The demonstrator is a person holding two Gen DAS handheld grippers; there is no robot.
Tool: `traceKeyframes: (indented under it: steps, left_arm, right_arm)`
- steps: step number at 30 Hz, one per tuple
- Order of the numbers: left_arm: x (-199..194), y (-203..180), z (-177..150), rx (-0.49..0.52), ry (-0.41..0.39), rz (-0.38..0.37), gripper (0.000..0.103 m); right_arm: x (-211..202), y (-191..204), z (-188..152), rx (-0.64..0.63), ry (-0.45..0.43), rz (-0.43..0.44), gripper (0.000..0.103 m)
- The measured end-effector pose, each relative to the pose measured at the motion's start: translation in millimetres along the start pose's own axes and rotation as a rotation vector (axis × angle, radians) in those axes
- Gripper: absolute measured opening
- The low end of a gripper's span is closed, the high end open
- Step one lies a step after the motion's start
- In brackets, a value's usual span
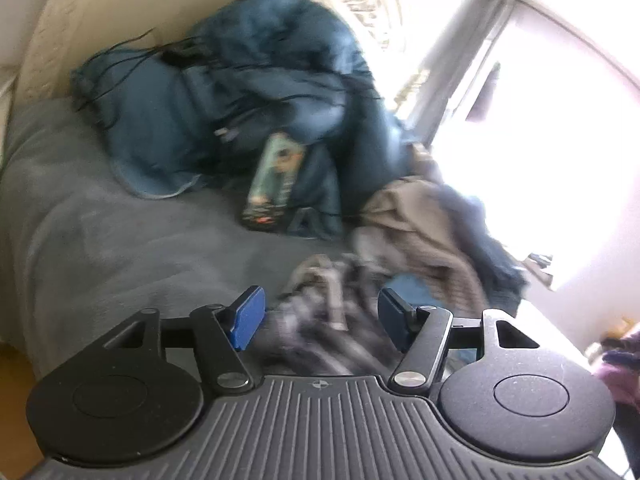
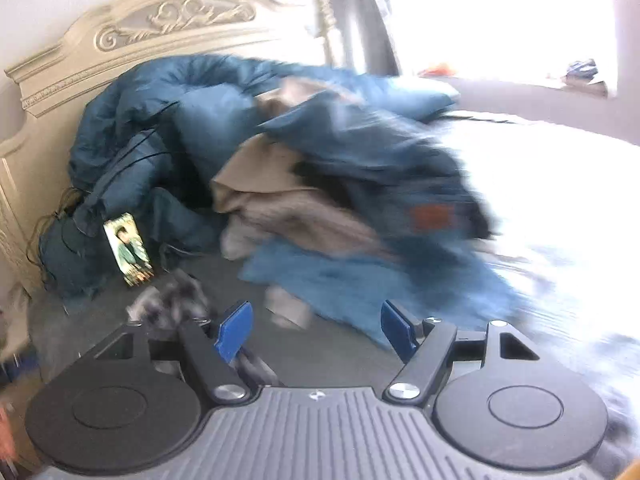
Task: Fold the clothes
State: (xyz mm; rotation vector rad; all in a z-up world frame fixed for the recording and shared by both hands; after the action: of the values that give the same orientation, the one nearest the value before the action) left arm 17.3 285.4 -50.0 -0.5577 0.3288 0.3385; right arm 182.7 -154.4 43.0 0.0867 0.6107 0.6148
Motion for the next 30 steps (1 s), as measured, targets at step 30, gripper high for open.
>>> traceKeyframes:
  steps: [30]
  left_arm:
    - [-65,-290,-283,0.805,0.438,-0.558,0.070]
  right_arm:
    - [-59,-264,-141,0.495,0.080,-0.277,0.079]
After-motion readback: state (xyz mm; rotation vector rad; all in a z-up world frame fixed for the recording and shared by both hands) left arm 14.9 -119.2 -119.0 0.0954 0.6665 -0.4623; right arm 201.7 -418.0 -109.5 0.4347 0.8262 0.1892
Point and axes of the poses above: each gripper's, at about its wrist camera, not at the fingertips, and x roughly the way its jaws point, y to its left, z to its top, the point moved 7 cm from there along x, roughly the way its jaws point, and after that the axes turned 9 degrees about z, right-handed, at the moved point
